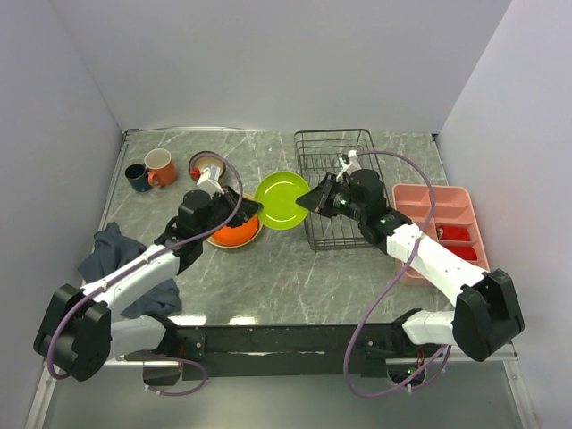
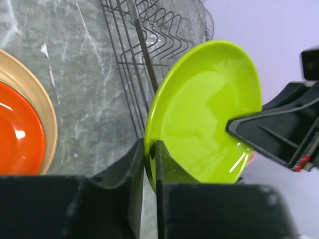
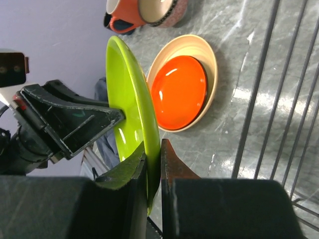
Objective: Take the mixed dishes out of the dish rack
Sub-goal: Place the plate at the center of the board.
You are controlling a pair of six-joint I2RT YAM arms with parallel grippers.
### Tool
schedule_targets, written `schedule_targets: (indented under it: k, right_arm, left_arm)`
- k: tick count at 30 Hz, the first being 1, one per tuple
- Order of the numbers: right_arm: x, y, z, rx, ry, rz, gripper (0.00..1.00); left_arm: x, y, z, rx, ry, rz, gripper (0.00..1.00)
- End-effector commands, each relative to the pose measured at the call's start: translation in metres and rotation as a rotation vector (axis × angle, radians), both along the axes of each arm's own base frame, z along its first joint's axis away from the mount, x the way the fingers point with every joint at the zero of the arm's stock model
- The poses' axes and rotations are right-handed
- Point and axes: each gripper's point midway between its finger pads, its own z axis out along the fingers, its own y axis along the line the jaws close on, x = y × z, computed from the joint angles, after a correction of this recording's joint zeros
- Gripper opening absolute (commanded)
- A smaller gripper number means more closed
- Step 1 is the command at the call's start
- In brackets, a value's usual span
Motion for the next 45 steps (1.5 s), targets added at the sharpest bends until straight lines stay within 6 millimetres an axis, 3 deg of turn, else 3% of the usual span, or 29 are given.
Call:
schedule_targets:
  k: [1,3,6,7,9,10,13,16,21,26,29,36,40,45]
  right_arm:
    - [-0.002,0.012,0.028,0.096,-0.062,0.053,0.04]
    - [-0.001,0.011,0.025,0.089,-0.058,0.047,0.06]
    - [-0.001,0.008,0.022,0.072,-0.056,0.034,0.23]
    - [-0.001,0.006,0.021,0.066,-0.054,0.028,0.37]
    - [0.0,0.003,0.021,0.046,-0.066,0.017,0.51]
    - [0.001,0.0,0.021,0.032,-0.067,0.0,0.65]
    - [0.004,-0.008,0.02,-0.013,-0.08,-0.034,0.86]
    - [0.006,-0.017,0.021,-0.065,-0.098,-0.063,0.96]
    - [0.011,-0.034,0.022,-0.141,-0.13,-0.134,0.98]
    - [0.012,-0.028,0.021,-0.124,-0.124,-0.111,0.97]
    - [0.015,-0.028,0.019,-0.13,-0.119,-0.121,0.97]
    - [0.016,-0.045,0.013,-0.221,-0.131,-0.17,0.97]
    - [0.015,-0.051,0.011,-0.242,-0.131,-0.187,0.97]
    - [0.016,-0.058,0.012,-0.271,-0.141,-0.215,0.97]
  left_arm:
    - [-0.002,-0.004,0.004,-0.047,-0.012,-0.015,0.05]
    - [-0.003,-0.003,0.0,-0.045,-0.002,-0.01,0.01]
    - [-0.003,0.003,0.0,-0.036,-0.006,0.018,0.01]
    - [-0.004,0.006,0.0,-0.022,-0.011,0.025,0.01]
    - [-0.001,0.014,0.002,-0.002,-0.023,0.061,0.01]
    - [-0.001,0.018,-0.001,0.02,-0.021,0.071,0.01]
    - [0.002,0.032,0.001,0.046,-0.035,0.115,0.01]
    - [0.005,0.051,-0.005,0.065,-0.019,0.169,0.01]
    - [0.01,0.085,-0.022,0.088,0.023,0.252,0.01]
    - [0.011,0.092,-0.027,0.1,0.035,0.262,0.01]
    - [0.01,0.1,-0.04,0.124,0.073,0.303,0.01]
    - [0.01,0.133,-0.092,0.175,0.241,0.424,0.01]
    - [0.017,0.139,-0.104,0.178,0.276,0.442,0.02]
    - [0.026,0.141,-0.11,0.208,0.305,0.438,0.23]
